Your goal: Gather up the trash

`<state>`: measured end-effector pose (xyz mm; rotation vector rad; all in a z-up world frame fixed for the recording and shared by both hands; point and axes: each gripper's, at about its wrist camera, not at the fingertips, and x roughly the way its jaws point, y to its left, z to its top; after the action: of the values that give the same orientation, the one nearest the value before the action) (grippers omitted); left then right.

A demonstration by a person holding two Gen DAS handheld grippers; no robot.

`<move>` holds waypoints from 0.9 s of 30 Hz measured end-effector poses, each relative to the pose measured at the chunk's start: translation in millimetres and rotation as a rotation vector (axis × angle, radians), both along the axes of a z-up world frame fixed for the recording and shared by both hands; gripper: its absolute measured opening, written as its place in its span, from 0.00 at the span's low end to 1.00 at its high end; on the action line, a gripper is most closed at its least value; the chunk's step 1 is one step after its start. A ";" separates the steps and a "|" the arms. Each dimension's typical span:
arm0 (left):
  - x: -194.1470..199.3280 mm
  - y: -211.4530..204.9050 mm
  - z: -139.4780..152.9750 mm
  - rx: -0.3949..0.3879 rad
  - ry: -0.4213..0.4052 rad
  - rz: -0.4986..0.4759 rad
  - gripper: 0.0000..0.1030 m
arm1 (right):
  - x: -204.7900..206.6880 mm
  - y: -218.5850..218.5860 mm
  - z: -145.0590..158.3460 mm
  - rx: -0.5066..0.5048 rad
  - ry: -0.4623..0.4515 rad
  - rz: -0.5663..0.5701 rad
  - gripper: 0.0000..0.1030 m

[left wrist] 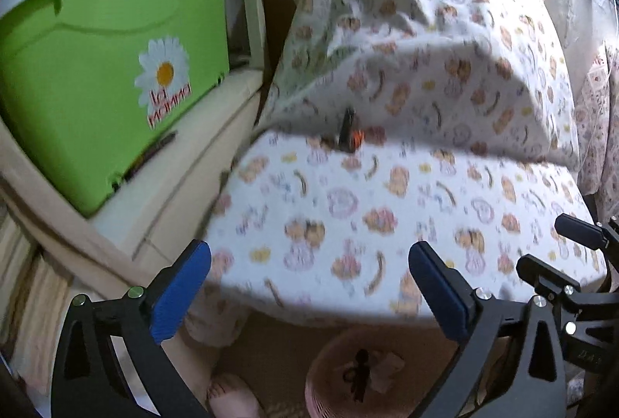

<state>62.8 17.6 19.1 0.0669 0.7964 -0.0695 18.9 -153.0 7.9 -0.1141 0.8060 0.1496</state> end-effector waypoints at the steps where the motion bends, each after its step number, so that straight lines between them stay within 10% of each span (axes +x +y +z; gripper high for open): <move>1: 6.8 0.6 3.7 -0.002 0.007 -0.010 0.98 | 4.4 -1.0 1.6 0.002 -0.001 -0.002 0.70; 15: 104.5 7.7 24.4 -0.024 -0.007 -0.025 0.98 | 98.8 -11.5 39.0 0.041 -0.003 -0.019 0.70; 27: 146.5 17.1 -10.3 -0.021 0.048 0.018 0.98 | 140.2 -33.2 -4.7 0.040 0.057 -0.088 0.70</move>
<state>209.3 34.7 8.9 0.0382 0.8440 -0.0622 159.1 -186.2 3.2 -0.0370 0.8627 0.0859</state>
